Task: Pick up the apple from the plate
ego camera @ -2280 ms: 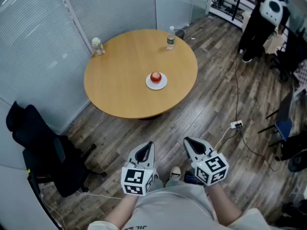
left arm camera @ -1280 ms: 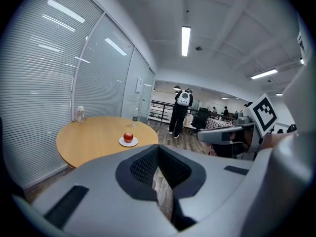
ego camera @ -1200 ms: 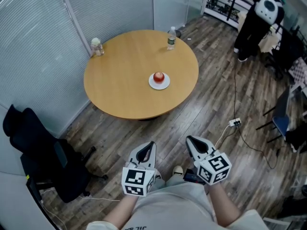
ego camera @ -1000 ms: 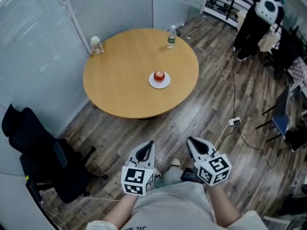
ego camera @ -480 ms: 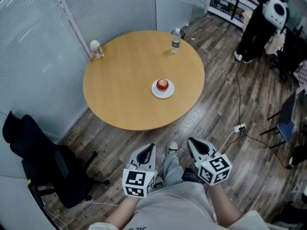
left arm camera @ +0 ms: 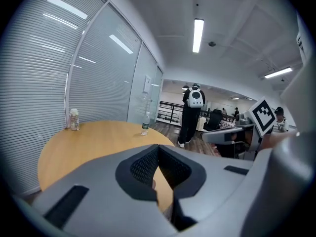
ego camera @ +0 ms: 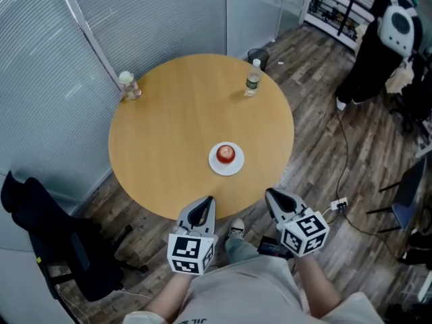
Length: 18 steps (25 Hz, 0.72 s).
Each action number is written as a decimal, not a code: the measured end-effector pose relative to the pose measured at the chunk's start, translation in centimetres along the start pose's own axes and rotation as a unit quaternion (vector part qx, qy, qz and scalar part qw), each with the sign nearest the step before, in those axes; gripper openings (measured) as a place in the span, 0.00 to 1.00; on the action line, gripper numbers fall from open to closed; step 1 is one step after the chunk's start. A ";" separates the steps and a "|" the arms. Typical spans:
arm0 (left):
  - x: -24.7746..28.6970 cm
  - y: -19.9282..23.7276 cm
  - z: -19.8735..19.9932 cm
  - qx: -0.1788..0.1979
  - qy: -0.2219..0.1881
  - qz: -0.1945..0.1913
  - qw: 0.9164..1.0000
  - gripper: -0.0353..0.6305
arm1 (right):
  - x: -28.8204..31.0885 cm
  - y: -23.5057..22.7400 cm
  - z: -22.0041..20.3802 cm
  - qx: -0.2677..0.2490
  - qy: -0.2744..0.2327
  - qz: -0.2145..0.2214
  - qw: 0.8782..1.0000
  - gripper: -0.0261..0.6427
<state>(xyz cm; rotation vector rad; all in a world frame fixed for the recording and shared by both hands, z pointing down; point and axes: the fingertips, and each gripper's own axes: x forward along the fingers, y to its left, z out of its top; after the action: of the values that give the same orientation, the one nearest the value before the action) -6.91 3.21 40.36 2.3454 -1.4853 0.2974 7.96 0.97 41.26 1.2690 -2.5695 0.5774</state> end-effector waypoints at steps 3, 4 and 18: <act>2.5 0.2 1.2 -0.001 -0.001 0.008 1.000 0.06 | 1.8 -2.4 1.4 -0.005 0.003 0.011 1.000 0.09; 3.1 0.1 1.4 0.000 0.001 0.009 1.000 0.06 | 2.3 -3.0 1.8 -0.005 0.004 0.014 1.000 0.09; 7.8 2.2 2.6 0.018 0.025 -0.003 1.000 0.06 | 6.6 -5.7 3.8 0.010 0.005 0.006 1.000 0.09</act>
<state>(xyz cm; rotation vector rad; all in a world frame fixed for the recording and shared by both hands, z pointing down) -5.59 -5.11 41.18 2.3517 -1.4602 0.3823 8.46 -8.53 41.68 1.2546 -2.5702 0.6112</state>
